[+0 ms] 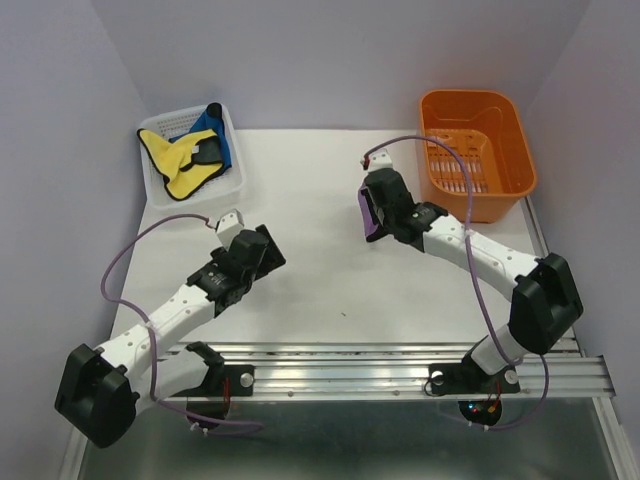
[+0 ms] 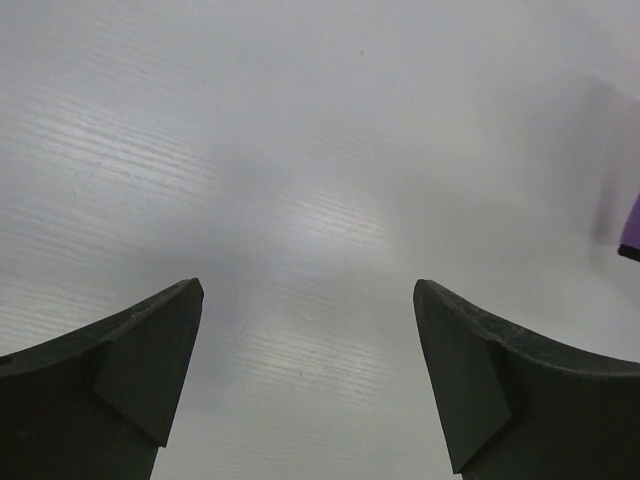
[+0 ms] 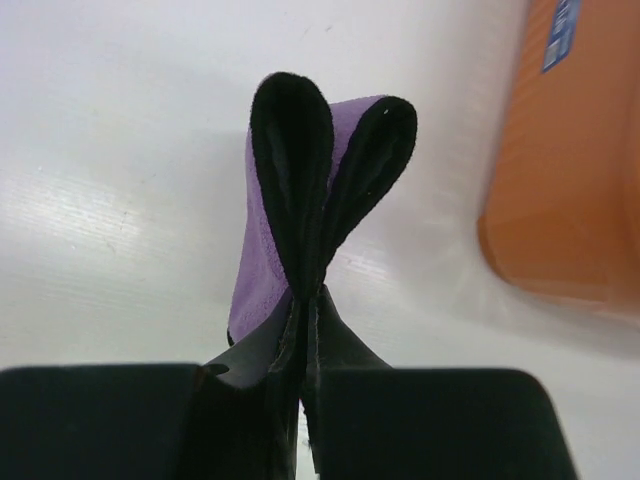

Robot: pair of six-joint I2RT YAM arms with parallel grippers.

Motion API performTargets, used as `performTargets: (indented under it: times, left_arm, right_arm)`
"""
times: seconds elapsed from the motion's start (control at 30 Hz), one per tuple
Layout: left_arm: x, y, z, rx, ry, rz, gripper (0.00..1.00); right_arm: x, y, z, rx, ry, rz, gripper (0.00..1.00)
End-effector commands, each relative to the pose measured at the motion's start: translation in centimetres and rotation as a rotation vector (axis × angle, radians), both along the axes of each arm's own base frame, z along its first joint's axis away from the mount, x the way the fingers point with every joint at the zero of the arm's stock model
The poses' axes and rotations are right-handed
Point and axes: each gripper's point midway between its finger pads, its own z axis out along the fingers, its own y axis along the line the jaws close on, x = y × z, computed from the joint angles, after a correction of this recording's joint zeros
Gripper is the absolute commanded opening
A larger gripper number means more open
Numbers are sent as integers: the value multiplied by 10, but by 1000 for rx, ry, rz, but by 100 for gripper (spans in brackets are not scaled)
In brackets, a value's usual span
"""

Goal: Fold and stack the towels
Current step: Neatly place the folded towel into the bin

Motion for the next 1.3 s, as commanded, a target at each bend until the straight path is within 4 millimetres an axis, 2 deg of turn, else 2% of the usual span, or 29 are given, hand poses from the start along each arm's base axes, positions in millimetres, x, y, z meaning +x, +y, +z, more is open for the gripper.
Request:
performTargets:
  times: [0.0,0.03,0.07,0.1,0.17,0.2,0.27,0.3,0.37,0.4,0.47,0.5,0.53,0.57,0.63,0.67,0.77,0.8,0.83,0.93,0.97,1.07,1.1,1.27]
  left_arm:
    - [17,2,20,17,-50,27,99]
    - [18,3,17,24,-40,31,99]
    - [19,3,19,24,-42,31,99]
    - [19,4,15,33,-31,33,99]
    - [22,5,16,38,-27,38,99]
    - [24,6,16,41,-25,39,99]
    - [26,8,17,43,-25,48,99]
    - [27,9,17,44,-24,52,99]
    - [30,13,18,45,-32,63,99]
    - [31,14,19,43,-32,67,99]
    - [33,16,20,38,-36,69,99]
    - [34,19,18,34,-32,74,99]
    - [36,19,21,27,-42,75,99]
    - [37,19,20,27,-42,68,99]
    - [39,24,20,28,-41,85,99]
    - [40,26,19,35,-40,89,99]
    - [43,37,13,52,-35,119,99]
    - [44,38,9,57,-21,119,99]
    - [45,43,7,57,-15,132,99]
    - [47,46,-1,61,11,128,99]
    - [48,47,-3,62,19,129,99]
    - [51,48,-3,60,16,128,99]
    - [52,48,-3,57,15,128,99]
    - [56,50,2,56,-5,133,99]
  right_arm:
    - [22,-18,59,-110,-91,-32,1]
    - [28,-21,71,-134,-107,-30,1]
    - [29,-24,69,-162,-103,-29,1]
    - [36,-28,83,-163,-128,-43,1]
    - [46,-42,93,-199,-137,-70,1]
    - [51,-46,107,-200,-158,-77,1]
    - [59,-55,120,-204,-181,-96,1]
    - [65,-64,133,-205,-204,-114,1]
    - [71,-73,145,-200,-225,-130,1]
    - [77,-87,150,-201,-235,-160,1]
    - [85,-101,169,-182,-266,-186,1]
    - [90,-118,175,-181,-273,-223,1]
    - [95,-126,182,-183,-282,-235,1]
    - [100,-144,187,-183,-289,-270,1]
    - [109,-157,185,-183,-271,-277,1]
    - [113,-174,193,-177,-284,-307,1]
    - [126,-188,185,-172,-259,-302,1]
    - [129,-199,190,-172,-263,-315,1]
    - [136,-201,181,-181,-243,-306,1]
    - [147,-216,179,-189,-231,-317,1]
    - [153,-223,167,-195,-208,-326,1]
    - [165,-227,158,-183,-194,-317,1]
    - [171,-230,146,-181,-174,-316,1]
    - [190,-224,115,-159,-121,-278,1]
